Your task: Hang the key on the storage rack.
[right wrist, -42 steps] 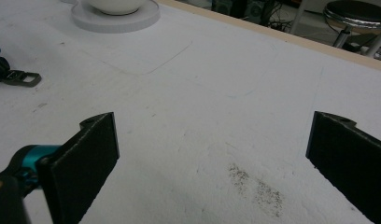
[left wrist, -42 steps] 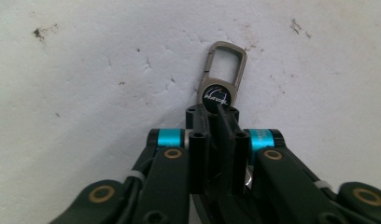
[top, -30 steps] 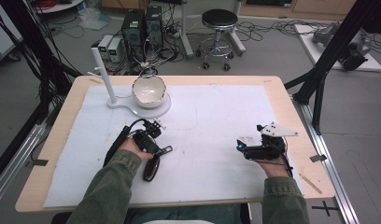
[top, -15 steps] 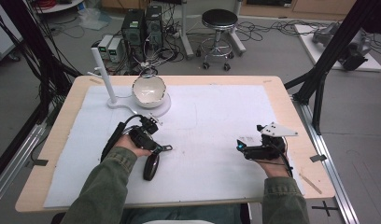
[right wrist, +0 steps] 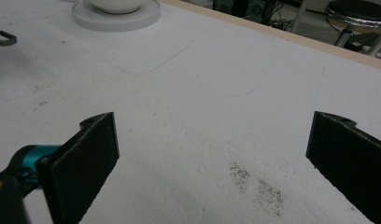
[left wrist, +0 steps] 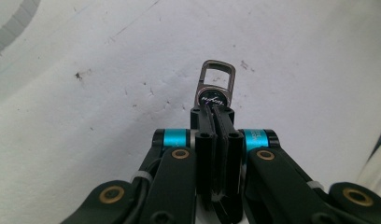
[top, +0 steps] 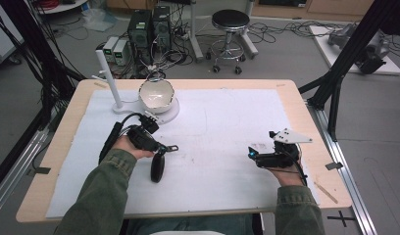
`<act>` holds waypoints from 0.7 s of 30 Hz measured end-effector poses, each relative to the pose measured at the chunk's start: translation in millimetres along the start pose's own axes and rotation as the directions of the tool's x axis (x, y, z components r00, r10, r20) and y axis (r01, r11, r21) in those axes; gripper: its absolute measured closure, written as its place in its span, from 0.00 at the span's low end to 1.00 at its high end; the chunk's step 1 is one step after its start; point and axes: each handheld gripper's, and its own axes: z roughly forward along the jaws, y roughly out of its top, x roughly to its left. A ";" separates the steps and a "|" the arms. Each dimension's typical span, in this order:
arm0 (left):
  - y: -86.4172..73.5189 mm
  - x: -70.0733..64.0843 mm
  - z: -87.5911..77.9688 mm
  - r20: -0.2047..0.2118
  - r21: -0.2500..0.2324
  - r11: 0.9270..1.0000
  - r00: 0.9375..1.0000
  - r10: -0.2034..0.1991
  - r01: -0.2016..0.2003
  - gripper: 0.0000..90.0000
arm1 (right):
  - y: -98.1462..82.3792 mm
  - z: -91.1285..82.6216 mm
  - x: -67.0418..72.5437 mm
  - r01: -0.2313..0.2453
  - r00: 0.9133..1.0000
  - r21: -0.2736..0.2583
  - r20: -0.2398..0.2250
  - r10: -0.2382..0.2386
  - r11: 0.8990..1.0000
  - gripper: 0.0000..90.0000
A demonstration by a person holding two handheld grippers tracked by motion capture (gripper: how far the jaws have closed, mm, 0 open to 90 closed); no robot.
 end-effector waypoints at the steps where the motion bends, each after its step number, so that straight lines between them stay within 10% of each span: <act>1: 1.1 0.1 -2.4 -0.003 0.001 1.000 1.000 0.004 -0.004 0.97 | -0.1 0.0 0.0 0.001 1.000 0.000 0.000 -0.001 1.000 0.02; 21: 15.5 30.2 -68.6 -0.089 -0.075 0.997 0.996 0.002 -0.009 0.97 | -2.9 2.8 -0.5 -0.011 1.000 0.021 -0.012 0.011 1.000 0.02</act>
